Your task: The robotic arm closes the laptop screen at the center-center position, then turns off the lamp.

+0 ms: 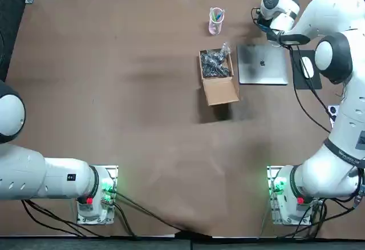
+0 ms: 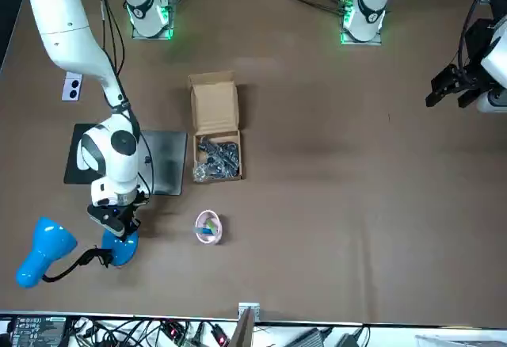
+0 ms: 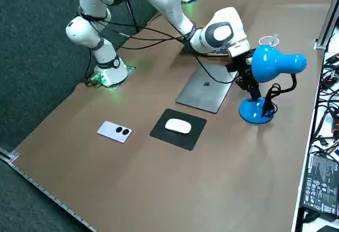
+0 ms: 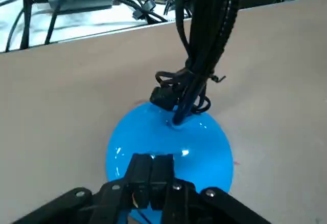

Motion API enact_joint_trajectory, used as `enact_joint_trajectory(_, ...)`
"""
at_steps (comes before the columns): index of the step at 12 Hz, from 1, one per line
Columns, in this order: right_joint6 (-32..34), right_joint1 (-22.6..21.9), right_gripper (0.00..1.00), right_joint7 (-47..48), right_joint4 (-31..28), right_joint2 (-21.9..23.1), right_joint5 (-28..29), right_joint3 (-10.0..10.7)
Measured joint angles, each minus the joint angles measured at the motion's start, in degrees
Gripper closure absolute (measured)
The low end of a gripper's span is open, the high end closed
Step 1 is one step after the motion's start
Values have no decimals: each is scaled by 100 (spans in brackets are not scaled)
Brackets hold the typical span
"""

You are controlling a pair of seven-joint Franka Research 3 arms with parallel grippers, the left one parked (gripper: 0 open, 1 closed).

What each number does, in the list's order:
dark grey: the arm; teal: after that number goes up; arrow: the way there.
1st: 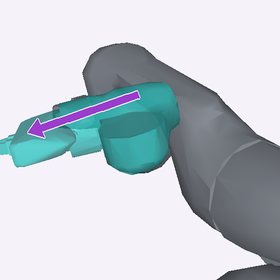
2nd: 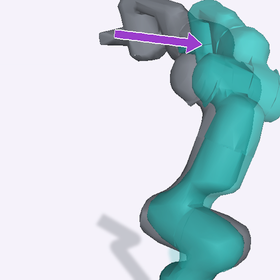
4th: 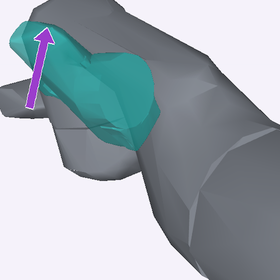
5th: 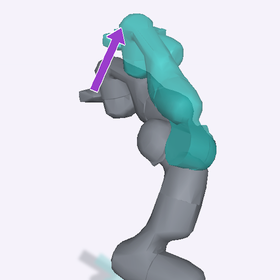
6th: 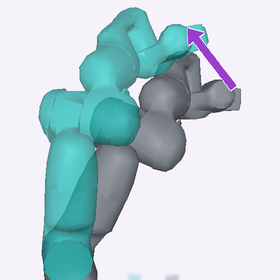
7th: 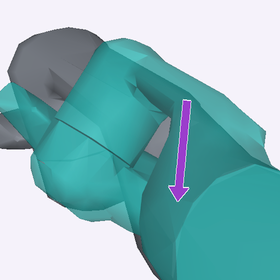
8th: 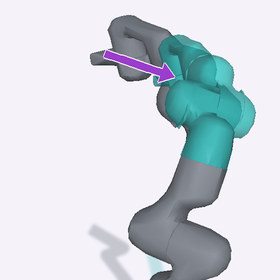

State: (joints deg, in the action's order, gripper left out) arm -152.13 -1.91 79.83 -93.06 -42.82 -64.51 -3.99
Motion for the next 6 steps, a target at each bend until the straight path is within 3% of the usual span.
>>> enact_joint_trajectory(2,-20,-1,91,-1,75,2,0,-6)
enact_joint_trajectory(6,-21,-18,48,-10,168,75,0,-33)
